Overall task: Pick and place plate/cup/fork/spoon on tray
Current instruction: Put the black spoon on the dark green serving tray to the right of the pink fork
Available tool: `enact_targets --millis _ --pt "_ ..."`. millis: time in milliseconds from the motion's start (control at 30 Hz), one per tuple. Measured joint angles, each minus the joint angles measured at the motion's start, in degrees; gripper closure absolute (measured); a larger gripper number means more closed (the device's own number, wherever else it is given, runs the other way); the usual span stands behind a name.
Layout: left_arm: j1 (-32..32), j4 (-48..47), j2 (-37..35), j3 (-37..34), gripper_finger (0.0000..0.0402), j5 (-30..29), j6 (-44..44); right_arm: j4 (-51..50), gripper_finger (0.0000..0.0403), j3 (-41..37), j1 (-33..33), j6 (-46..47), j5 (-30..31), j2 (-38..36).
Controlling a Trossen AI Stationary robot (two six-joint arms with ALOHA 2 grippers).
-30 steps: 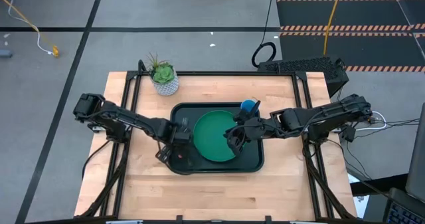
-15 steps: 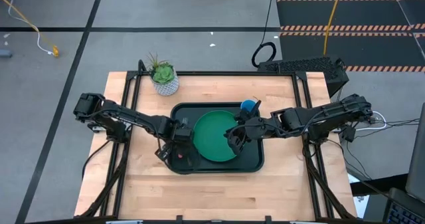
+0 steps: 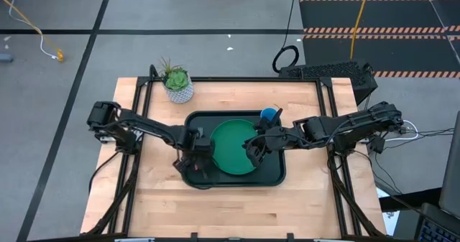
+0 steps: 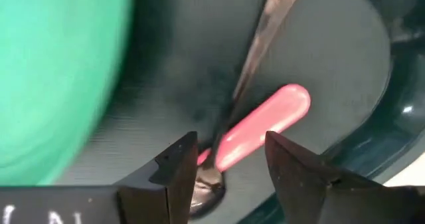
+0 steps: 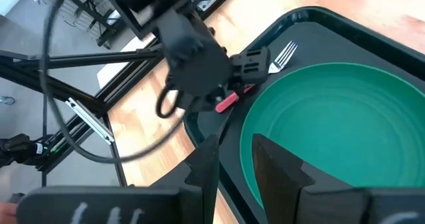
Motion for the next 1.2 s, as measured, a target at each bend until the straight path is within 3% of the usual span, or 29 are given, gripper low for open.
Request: enact_targets --millis 500,967,1200 --pt "0.74 1.99 2.89 0.17 0.0268 0.47 -1.56 -0.15 0.0321 0.0 0.37 1.2 -0.07 0.0" --pt "0.74 -0.32 2.52 0.24 0.039 -0.02 -3.29 -0.27 0.0321 0.0 0.39 0.87 -0.01 0.02" --pt "0.67 -4.02 2.8 2.37 0.0393 -0.11 -4.97 -0.18 0.0321 0.0 0.37 0.01 0.36 0.02"
